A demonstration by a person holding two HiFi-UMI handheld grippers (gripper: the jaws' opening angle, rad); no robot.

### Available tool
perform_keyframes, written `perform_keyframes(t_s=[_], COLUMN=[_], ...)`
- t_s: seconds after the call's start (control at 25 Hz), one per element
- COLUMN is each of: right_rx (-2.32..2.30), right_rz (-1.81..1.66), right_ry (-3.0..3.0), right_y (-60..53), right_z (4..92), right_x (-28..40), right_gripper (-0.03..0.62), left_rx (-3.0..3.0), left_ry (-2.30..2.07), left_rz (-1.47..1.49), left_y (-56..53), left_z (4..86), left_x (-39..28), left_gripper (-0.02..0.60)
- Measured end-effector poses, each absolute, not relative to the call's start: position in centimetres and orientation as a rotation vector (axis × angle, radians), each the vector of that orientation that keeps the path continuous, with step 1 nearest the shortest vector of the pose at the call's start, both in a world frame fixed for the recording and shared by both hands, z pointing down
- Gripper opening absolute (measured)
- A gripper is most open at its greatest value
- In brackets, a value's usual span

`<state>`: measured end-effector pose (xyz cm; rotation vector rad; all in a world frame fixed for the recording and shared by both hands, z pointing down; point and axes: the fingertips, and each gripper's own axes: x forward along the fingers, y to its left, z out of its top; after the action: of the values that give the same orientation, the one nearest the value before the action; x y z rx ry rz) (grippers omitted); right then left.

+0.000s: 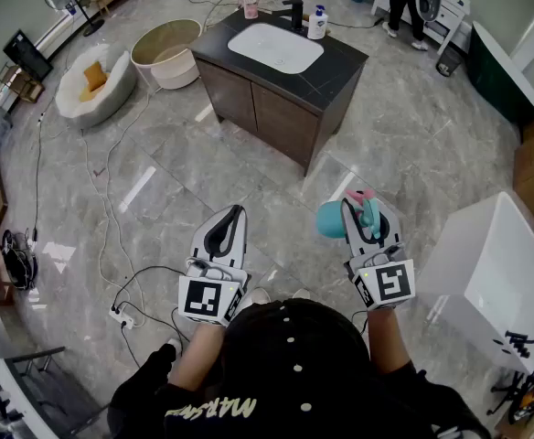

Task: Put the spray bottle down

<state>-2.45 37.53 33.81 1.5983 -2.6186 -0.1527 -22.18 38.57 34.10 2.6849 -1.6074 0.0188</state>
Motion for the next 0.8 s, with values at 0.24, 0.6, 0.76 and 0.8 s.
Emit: perform_keyframes(t_s=[0.24, 0.6, 0.76, 0.8], right_rx=[1.6, 1.637, 1.627, 1.627], right_rz=[-0.153, -0.104, -0.091, -0.092], right_ry=[-2.625, -2.622, -2.631, -2.632], right_y=[37.4, 37.7, 38.2, 38.3], right_z=[34.0, 34.7, 35.4, 35.5], right_x=[-2.2, 1.4, 3.4, 4.0], right_gripper=[0.098, 0.099, 0.098, 0.098], left_rx=[2.681, 2.662, 2.629, 2.626], left_ry=[-1.602, -1.619, -1.646, -1.649], left_rz=[0.027, 0.05, 0.051, 0.052], left_y=[38.5, 39.0, 39.5, 39.6], left_z=[34.5, 35.0, 35.6, 35.8], left_x=[-21.8, -19.6, -18.2, -17.7], left_gripper=[0.023, 0.023, 0.023, 0.023])
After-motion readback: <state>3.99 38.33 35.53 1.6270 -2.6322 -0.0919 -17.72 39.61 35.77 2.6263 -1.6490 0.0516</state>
